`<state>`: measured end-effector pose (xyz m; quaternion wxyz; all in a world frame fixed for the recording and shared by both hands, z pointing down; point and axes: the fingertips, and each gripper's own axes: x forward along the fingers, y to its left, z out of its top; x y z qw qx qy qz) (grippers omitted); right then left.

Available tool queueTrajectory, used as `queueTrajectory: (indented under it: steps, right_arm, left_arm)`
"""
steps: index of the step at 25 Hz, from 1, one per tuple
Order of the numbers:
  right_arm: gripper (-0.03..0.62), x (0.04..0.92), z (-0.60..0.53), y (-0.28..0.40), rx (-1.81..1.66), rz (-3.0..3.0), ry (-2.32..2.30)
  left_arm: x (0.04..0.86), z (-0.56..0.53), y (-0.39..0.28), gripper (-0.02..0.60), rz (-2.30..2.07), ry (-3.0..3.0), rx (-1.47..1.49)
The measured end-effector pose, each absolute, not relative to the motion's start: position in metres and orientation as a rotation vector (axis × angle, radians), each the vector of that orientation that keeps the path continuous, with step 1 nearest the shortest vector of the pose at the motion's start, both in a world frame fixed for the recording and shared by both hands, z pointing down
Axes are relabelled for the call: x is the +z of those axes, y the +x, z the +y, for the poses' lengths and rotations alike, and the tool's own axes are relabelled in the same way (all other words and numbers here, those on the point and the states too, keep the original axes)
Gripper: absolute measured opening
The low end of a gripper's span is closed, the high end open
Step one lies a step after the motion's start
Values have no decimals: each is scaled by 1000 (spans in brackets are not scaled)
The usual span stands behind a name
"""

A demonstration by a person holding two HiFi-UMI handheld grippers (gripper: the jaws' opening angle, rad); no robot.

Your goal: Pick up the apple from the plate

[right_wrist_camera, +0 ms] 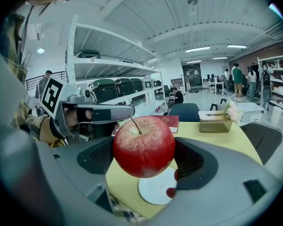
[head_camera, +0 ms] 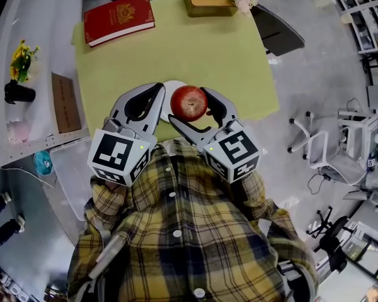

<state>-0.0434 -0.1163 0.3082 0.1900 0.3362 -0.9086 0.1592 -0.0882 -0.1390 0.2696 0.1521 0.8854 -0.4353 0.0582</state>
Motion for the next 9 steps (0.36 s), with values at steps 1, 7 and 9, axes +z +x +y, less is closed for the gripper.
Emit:
queueTrajectory:
  steps: [1,7,9]
  right_arm:
    - [387,308,-116,-43,449,-2550,948]
    - [387,307,-114,-40,445,-2544,951]
    - [387,305,-115,-39,436,-2544,955]
  left_arm:
    - [269,-138,-88,6,-1248,2542,168]
    - [267,-137,-85,6,-1233,2561,179]
    - [261,-139,-81,6,-1208,2595,194]
